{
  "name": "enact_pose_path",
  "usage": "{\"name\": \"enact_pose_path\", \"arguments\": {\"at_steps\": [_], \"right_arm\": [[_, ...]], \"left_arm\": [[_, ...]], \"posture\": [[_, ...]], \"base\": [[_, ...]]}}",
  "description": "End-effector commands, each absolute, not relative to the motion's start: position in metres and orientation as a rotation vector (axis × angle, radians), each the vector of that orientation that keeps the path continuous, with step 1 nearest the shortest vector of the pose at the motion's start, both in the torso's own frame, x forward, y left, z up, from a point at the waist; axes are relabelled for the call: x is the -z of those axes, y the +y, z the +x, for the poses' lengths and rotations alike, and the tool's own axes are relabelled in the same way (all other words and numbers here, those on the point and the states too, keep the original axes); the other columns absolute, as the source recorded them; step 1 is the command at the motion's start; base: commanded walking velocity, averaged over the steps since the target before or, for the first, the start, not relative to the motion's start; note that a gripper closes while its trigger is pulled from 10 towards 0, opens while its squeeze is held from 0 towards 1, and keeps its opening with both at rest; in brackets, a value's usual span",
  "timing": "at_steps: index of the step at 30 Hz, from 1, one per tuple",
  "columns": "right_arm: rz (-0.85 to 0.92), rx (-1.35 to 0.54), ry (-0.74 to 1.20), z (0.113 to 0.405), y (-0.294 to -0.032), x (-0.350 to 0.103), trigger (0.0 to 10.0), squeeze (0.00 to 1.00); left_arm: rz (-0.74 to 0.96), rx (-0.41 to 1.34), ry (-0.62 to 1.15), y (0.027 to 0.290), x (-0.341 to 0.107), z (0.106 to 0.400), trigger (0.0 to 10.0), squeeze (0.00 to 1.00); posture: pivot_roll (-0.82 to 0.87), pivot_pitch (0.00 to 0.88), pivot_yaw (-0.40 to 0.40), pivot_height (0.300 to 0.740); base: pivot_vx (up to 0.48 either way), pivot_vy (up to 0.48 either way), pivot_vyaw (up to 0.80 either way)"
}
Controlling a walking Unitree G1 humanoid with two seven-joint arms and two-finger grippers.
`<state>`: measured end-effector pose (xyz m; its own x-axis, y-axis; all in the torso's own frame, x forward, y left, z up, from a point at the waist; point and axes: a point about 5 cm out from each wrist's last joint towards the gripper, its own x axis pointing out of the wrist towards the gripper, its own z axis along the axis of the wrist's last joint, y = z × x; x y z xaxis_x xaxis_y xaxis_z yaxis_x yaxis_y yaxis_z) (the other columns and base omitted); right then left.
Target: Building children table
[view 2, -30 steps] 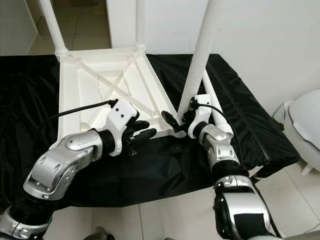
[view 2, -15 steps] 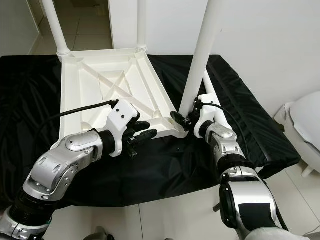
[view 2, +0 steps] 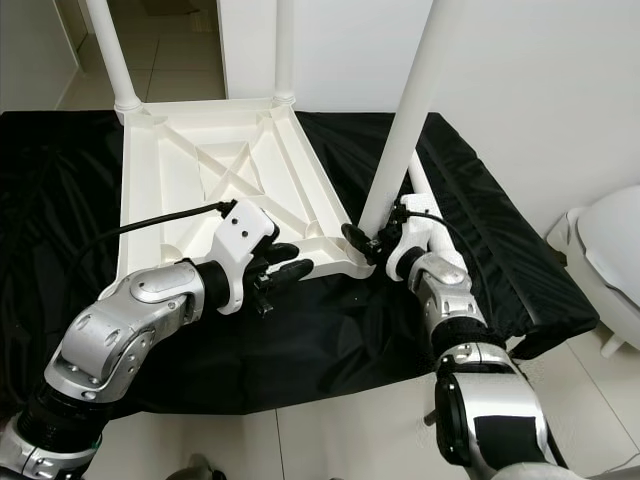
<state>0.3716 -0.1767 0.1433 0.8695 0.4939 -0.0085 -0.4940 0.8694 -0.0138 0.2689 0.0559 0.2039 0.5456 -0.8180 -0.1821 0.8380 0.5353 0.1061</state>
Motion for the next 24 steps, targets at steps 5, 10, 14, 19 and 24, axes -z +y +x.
{"name": "enact_pose_path", "arguments": {"at_steps": [5,10,14,19,24], "right_arm": [[0.061,-0.435,-0.048,0.364,-0.166,-0.142,0.0,0.00],[0.099,-0.338,-0.040,0.358,-0.157,-0.139,0.0,0.00],[0.112,-0.285,-0.050,0.356,-0.151,-0.140,0.0,0.00],[0.113,-0.206,-0.083,0.354,-0.137,-0.149,0.0,0.00],[0.107,-0.167,-0.093,0.353,-0.130,-0.153,0.0,0.00]], "left_arm": [[0.193,0.996,0.128,0.054,-0.202,0.266,10.0,0.00],[0.193,1.001,0.134,0.054,-0.201,0.266,10.0,0.00],[0.191,1.005,0.136,0.053,-0.201,0.265,10.0,0.00],[0.185,1.009,0.132,0.052,-0.201,0.266,10.0,0.00],[0.183,1.010,0.131,0.051,-0.201,0.265,10.0,0.00]], "posture": [[-0.02,0.029,-0.067,0.740],[-0.03,0.040,-0.064,0.740],[-0.04,0.046,-0.061,0.740],[-0.04,0.052,-0.056,0.740],[-0.04,0.054,-0.056,0.740]], "base": [[0.000,0.000,0.00],[0.000,0.000,0.00],[0.000,0.000,0.00],[0.000,0.000,0.00],[0.000,0.000,0.00]]}}
